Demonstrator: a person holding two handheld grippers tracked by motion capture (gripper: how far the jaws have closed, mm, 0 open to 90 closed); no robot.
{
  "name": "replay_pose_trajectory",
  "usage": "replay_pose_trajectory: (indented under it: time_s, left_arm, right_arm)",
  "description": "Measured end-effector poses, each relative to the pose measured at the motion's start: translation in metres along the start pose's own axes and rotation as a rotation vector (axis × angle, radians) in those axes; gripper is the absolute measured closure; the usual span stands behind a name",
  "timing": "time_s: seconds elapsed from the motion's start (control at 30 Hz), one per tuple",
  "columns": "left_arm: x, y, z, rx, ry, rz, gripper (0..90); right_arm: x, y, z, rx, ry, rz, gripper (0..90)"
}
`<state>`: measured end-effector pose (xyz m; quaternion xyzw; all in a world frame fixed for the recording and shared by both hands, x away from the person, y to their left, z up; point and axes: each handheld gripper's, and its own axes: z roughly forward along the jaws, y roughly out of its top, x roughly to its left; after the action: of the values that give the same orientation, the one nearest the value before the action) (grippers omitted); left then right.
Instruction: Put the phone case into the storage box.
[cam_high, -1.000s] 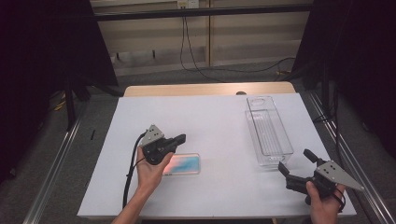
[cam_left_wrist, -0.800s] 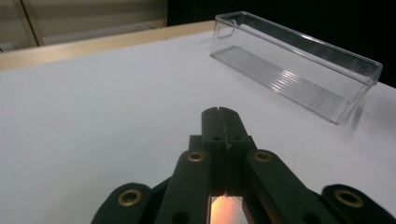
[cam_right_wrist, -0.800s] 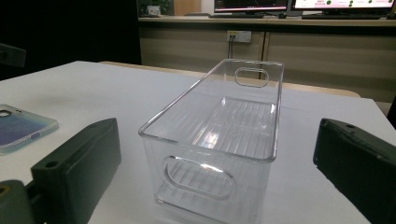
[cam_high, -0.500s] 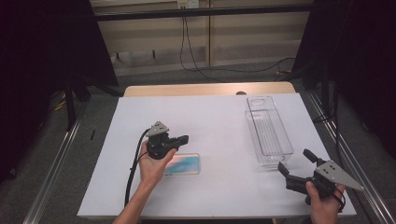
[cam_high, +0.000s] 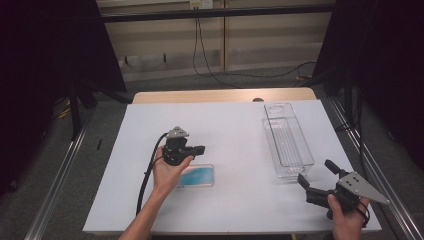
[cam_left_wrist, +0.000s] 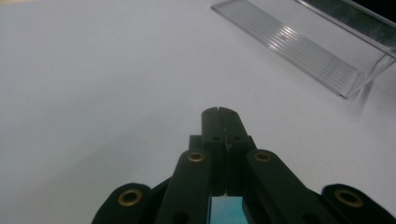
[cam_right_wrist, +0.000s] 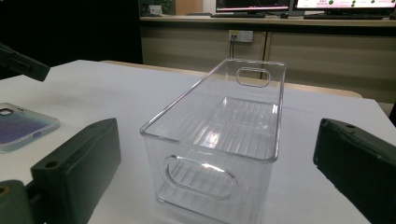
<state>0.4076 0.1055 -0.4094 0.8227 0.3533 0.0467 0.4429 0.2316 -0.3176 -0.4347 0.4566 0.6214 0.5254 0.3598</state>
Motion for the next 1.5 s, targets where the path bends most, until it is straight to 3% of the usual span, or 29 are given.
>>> replay_pose_trajectory:
  time_s: [0.07,0.3,0.4,1.03,1.2,1.5]
  left_arm:
    - [-0.001,0.001,0.004,0.022,0.028,0.007,90.0]
    - [-0.001,0.003,0.015,0.072,0.029,-0.012,90.0]
    - [-0.001,0.003,0.025,0.124,0.043,-0.016,90.0]
    - [-0.003,-0.002,0.046,0.22,0.039,-0.025,90.0]
    - [-0.002,-0.004,0.048,0.225,0.024,-0.025,90.0]
    - [-0.001,-0.007,0.052,0.254,0.033,-0.022,90.0]
  right_arm:
    - [0.0,0.0,0.0,0.001,0.001,0.001,0.2]
    - [-0.001,0.0,0.0,0.002,0.004,0.001,0.2]
    - [0.0,0.0,-0.001,0.001,0.006,0.0,0.3]
    - [-0.001,0.0,-0.001,0.001,0.005,0.0,0.2]
    - [-0.001,0.0,-0.001,0.002,0.005,0.0,0.2]
    - [-0.001,0.0,-0.001,0.004,0.006,-0.001,0.2]
